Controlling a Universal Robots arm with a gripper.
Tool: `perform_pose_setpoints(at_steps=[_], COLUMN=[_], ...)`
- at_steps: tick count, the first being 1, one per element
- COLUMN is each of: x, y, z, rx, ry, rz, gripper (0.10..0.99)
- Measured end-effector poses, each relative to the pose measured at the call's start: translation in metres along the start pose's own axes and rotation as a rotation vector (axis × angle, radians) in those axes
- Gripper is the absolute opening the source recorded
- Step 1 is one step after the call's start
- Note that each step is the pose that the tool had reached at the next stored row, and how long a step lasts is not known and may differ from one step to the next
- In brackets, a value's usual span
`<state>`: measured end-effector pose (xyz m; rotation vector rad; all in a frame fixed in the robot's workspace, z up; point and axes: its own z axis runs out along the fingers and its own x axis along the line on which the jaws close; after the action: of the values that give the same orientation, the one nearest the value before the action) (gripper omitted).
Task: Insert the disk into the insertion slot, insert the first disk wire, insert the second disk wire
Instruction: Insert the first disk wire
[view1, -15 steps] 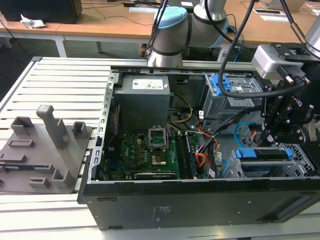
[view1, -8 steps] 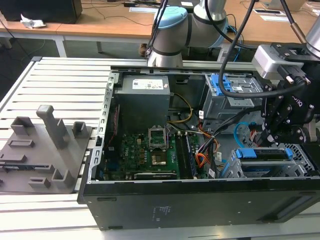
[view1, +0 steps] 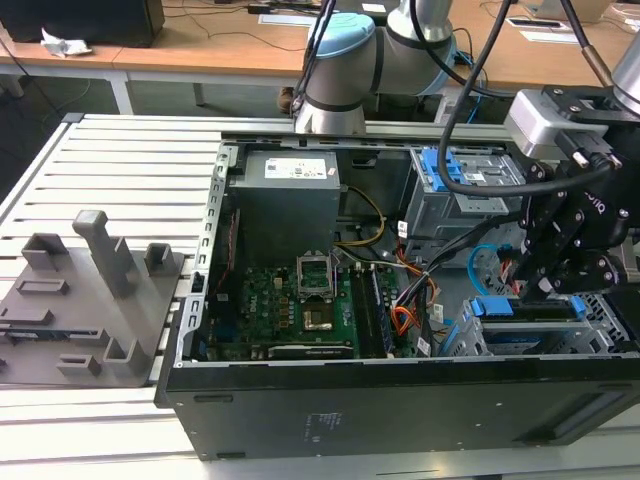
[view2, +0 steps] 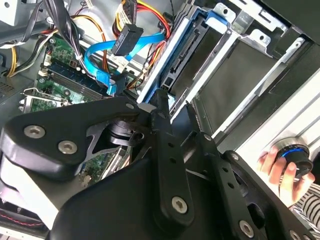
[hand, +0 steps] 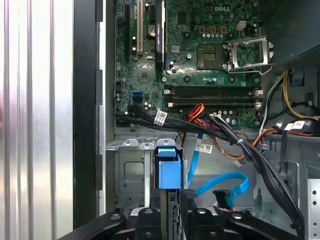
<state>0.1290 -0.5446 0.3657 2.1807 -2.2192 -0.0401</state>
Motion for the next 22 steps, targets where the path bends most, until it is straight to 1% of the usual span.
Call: perform_pose_setpoints(at_steps=[3,4,5,7,8,9,10,12,15,17,19,20,22], x=[-0.0004,-0.0006,-0.0009,-0.0019,-0.0044,-0.0087,-0.0109,-0.0181,-0.0317,-0.0373,-0.0489,-0.0506,-0.0507], y=[-0.0084,-0.015,-0.0238,-0.0304,-0.0325,-0.0329,-0.0331,-0.0335,-0.0344,-0.0347,-0.0347,-0.0347,-0.0337], z=[-0.0003,-0.0006,-0.001,-0.0012,-0.0013,-0.0013,-0.0014,-0.0013,-0.0015,-0.0015,-0.0016,-0.0015,-0.001], rx=[0.0,0.0,0.0,0.0,0.0,0.0,0.0,0.0,0.0,0.0,0.0,0.0,0.0], ry=[-0.0001,0.0,0.0,0.0,-0.0001,0.0,0.0001,-0.0001,0.0,0.0001,0.0001,0.0,0.0], rz=[0.0,0.0,0.0,0.0,0.0,0.0,0.0,0.0,0.0,-0.001,-0.001,0.0,-0.001], gripper=[0.302,0.302,0.302,0.302,0.302,0.302,0.302,0.302,0.302,0.302,0.302,0.302,0.302])
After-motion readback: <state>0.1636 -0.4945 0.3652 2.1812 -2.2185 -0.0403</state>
